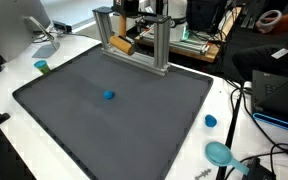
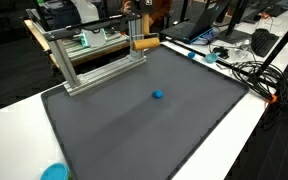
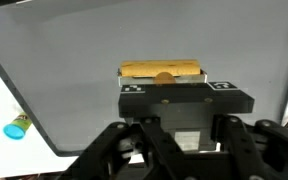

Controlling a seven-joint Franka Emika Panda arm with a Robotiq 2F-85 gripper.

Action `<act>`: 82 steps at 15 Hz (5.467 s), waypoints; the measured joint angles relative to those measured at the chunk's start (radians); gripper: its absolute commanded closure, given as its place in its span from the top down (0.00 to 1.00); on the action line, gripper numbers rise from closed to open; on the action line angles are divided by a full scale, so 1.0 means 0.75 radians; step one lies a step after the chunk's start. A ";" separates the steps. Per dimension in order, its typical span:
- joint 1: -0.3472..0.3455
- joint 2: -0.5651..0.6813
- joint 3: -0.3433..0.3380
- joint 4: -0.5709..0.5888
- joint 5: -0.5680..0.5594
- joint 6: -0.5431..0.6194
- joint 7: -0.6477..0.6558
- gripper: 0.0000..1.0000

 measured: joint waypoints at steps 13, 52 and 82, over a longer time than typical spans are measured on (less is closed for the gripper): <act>0.071 0.151 -0.041 0.153 0.012 0.077 -0.197 0.23; 0.042 0.665 -0.209 0.361 0.150 0.222 -0.452 0.23; 0.114 0.789 -0.210 0.364 -0.042 0.339 -0.230 0.23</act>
